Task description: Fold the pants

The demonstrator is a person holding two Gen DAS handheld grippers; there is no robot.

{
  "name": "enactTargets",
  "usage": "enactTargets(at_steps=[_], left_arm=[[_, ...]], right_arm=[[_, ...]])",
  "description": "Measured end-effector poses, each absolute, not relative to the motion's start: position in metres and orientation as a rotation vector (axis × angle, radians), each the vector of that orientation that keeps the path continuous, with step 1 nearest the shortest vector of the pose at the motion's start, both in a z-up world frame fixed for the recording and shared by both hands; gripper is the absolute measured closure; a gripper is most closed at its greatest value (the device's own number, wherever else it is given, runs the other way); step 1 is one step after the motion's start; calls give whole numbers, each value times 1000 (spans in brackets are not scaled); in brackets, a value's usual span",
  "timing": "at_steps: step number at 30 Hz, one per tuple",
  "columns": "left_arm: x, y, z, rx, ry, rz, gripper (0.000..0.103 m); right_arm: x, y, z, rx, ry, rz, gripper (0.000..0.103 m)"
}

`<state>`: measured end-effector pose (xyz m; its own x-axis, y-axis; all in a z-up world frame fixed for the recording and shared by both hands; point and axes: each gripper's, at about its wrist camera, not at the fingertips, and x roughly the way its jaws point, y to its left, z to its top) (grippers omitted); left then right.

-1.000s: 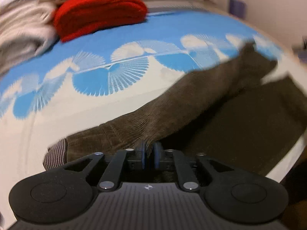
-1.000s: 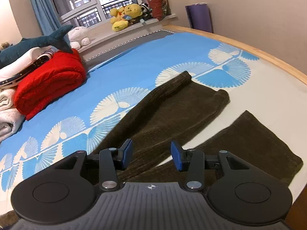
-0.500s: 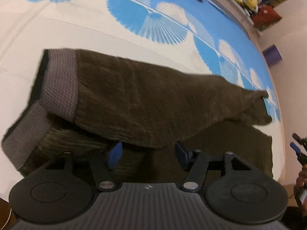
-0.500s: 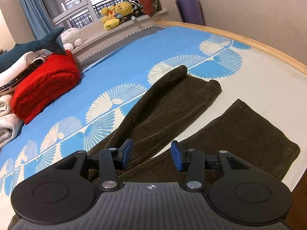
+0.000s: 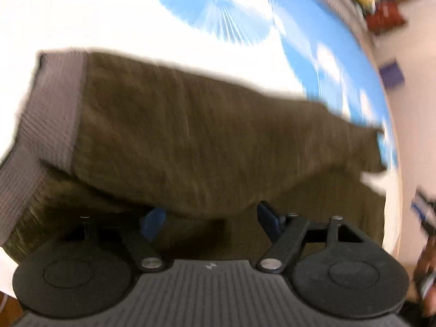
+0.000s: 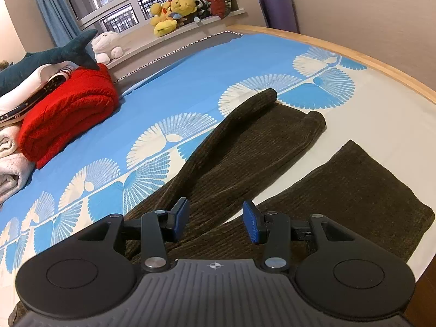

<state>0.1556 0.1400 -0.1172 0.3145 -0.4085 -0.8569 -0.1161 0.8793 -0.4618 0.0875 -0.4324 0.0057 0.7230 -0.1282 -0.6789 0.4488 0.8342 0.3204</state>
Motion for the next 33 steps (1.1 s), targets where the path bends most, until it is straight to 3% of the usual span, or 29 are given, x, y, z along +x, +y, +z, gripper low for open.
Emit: enactTargets(at_steps=[4,8,11,13,16,18,19,20,28,33], left_arm=[[153,168,-105,-644,1104,-98,24],[149,177,-107,-679,1086,-54,30],[148,181,-108,-674,1084,-17,43],[147,181,-109,-647,1091,7,64],[149,185,-104,-595,1100,37,78],[150,185,-102,-579,1091,40,79],[151,184,-101,-564,1087,42,79],[152,183,-100,-550,1084,43,79],[161,172,-106,-475,1132,64,79],[165,165,-106,-418,1139,70,79]], right_arm=[[86,-434,5,499,696,-335,57],[86,-435,4,503,701,-341,57],[87,-435,4,512,701,-340,57],[89,-435,3,520,704,-331,57],[96,-437,0,541,715,-317,57],[103,-441,-4,587,728,-287,68],[109,-443,-6,607,733,-269,79],[115,-444,-9,620,736,-258,80],[179,-444,-43,700,802,-240,78],[218,-442,-59,697,810,-283,69]])
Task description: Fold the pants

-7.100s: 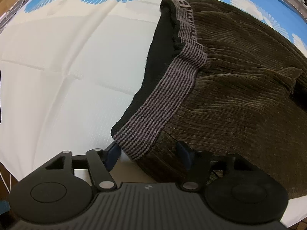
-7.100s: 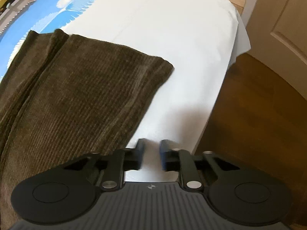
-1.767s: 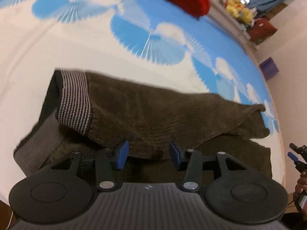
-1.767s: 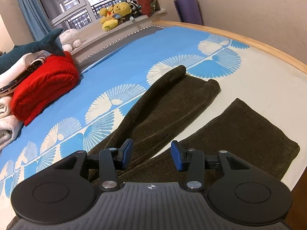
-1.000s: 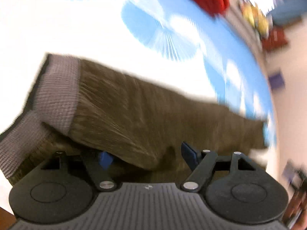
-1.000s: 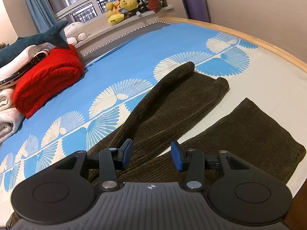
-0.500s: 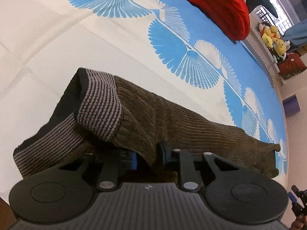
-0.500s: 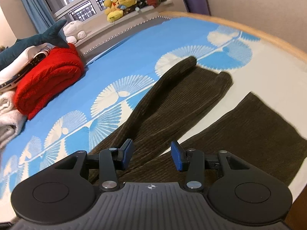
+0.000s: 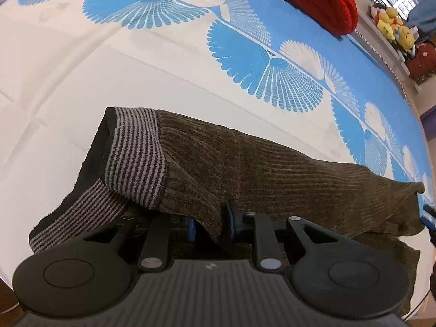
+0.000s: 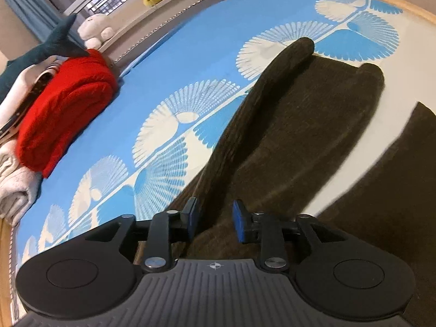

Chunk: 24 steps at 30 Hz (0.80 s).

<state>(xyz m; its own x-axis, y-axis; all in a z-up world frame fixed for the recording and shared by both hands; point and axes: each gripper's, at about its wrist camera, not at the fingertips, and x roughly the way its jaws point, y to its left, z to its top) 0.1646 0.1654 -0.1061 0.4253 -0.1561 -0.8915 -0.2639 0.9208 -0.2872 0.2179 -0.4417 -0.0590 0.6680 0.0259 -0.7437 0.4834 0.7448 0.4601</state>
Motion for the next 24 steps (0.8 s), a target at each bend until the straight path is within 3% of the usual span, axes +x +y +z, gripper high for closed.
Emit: enactTargets(at_steps=[6,17,19,20,21,24], left_arm=[[169,167,-107,-428,1138,54,78],[172,168,-111,-420,1147,21,77],[172,169,-110,-430,1145,20,77],[172,169,-110,-431,1144,18,77],[172,169,-109,-431,1142,14,77],[173,169,-109,-403,1144,0,77]], right_arm=[[258,-438,-85,689,863,-317,52],[293,-435,-108,656,904,-374,50],[293,-435,-109,640,906,-385,63],[293,-436,-109,643,905,-377,87],[292,-437,-108,642,904,-368,97],[286,-438,-98,614,883,-362,99]])
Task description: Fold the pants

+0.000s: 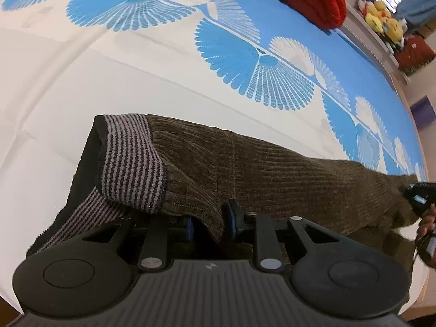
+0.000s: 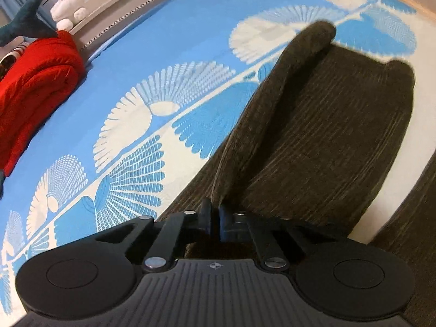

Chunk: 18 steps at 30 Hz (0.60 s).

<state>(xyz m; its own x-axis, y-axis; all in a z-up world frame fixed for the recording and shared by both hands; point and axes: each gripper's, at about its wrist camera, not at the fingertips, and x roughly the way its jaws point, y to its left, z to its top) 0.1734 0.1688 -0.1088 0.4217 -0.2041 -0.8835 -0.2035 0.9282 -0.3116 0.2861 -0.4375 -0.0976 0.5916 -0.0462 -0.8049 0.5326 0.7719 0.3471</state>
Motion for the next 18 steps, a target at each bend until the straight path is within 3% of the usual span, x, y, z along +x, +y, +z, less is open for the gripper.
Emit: enactTargets(at_steps=[11,18], left_arm=[[159,174,-91,-399,1038,14,90],[131,190,-69,-389,954,37,92]], right_arm=[[196,-452,-12,581,821,-247,100],[106,-448,-22,535,968,-155,100]])
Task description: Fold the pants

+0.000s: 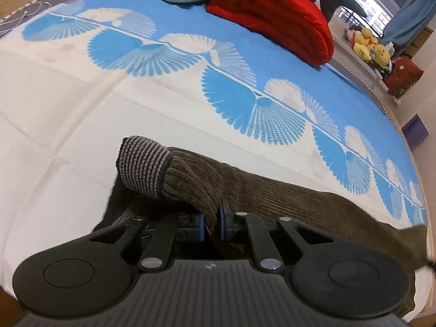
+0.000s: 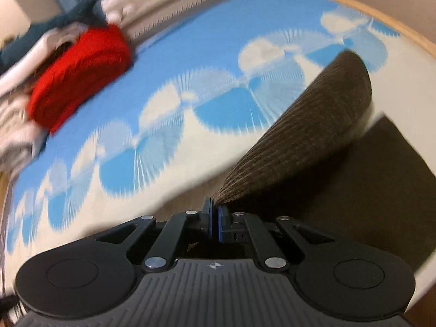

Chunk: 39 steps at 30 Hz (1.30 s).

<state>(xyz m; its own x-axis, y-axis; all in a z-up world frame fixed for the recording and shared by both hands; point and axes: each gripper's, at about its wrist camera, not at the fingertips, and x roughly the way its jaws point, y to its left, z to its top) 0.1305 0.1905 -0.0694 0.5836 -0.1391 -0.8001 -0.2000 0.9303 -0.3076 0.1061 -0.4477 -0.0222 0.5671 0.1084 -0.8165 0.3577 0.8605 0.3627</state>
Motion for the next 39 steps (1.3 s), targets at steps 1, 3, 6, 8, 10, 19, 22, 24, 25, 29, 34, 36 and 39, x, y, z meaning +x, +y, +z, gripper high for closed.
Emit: enactTargets(at_steps=[1,3,6,8,10,19,22,24,25,29,34,36,39], left_arm=[[128,192,-70,-385,959,40,92],[125,193,-73,-366,993,46,92],[127,190,-87,-324,1085,53,91],[128,189,-91,-306,1102,58,87],[127,189,-91,-301,1102,62,87],[135,188,-97,-310,1125,98,81],[139,186,-99,-314,1134,112,78],[142,184,-102,-312,1146,123,78],[143,183,-103,-305,1151,127,78],[146,183,-106,-297,1164,133,77],[146,188,-107,-332,1169,129,77],[146,187,-107,-326,1170,125,77],[146,183,-106,-307,1169,117,75]], right_arm=[[99,-446,-31,511,1018,-137,100],[88,-445,-53,475,1142,-89,100],[77,-452,-67,483,1152,-35,97],[72,-458,-65,477,1096,-19,95],[66,-462,-65,477,1024,-4,94],[49,-507,-55,589,823,-164,74],[41,-536,-62,715,768,-274,74],[43,-545,-68,750,768,-302,70],[44,-548,-72,753,775,-310,70],[42,-569,-86,833,774,-480,61],[34,-594,-125,1076,842,-611,59],[37,-592,-128,1096,843,-607,59],[48,-586,-126,1036,840,-603,60]])
